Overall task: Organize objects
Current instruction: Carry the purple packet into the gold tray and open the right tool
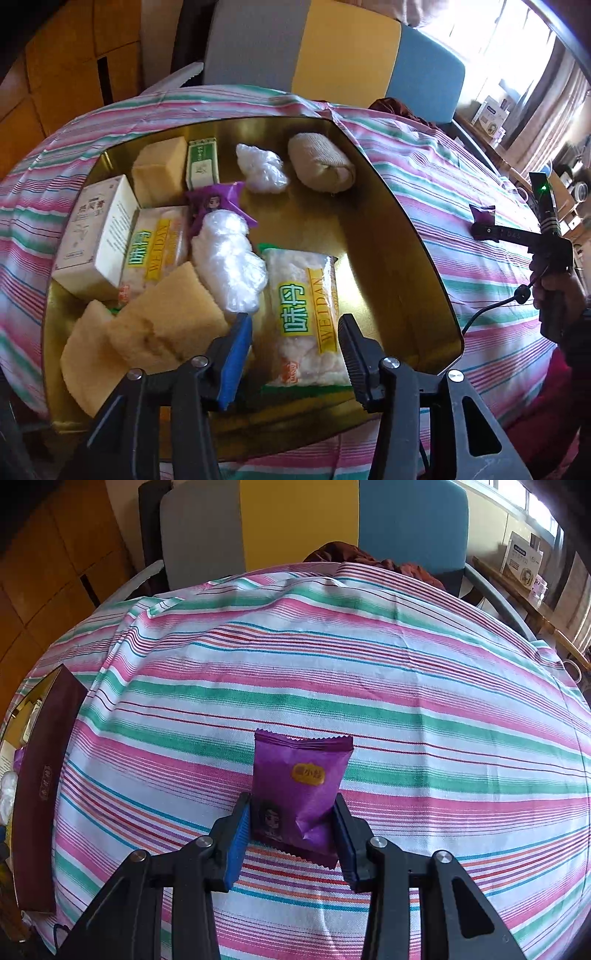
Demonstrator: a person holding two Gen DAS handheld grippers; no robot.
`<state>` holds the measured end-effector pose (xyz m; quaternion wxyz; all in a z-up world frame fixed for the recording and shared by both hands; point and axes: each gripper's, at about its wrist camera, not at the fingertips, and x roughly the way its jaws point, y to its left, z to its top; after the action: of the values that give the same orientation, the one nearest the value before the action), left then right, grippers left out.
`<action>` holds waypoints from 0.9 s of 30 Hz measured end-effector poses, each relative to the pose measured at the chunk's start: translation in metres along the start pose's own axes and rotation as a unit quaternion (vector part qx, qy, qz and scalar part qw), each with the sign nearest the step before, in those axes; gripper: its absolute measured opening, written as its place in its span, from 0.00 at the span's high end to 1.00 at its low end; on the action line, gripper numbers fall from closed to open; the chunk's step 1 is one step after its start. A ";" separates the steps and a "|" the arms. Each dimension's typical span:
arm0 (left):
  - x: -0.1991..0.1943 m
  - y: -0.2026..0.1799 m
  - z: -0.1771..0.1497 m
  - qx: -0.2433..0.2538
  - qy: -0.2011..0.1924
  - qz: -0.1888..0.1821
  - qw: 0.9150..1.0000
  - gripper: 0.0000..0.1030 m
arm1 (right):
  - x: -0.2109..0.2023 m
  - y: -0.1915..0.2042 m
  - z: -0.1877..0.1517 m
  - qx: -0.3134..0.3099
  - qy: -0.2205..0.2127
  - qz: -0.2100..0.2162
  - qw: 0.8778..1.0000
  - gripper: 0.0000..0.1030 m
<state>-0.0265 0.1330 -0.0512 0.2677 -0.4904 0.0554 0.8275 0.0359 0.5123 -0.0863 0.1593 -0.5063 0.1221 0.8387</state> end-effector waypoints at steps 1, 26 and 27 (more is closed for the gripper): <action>-0.003 0.002 -0.001 0.001 -0.006 0.002 1.000 0.51 | -0.004 0.002 0.001 0.001 -0.002 0.001 1.000 0.60; -0.068 0.084 -0.012 -0.086 -0.118 0.058 0.988 0.25 | -0.006 0.323 0.024 -0.189 0.057 0.132 0.971 0.60; -0.068 0.087 -0.013 -0.091 -0.118 0.057 0.987 0.25 | 0.002 0.327 0.023 -0.189 0.066 0.128 0.971 0.59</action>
<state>-0.0344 0.0279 -0.0155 0.1789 -0.4080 -0.0239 0.8950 -0.1118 0.2202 -0.0630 -0.0569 -0.5619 0.0354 0.8245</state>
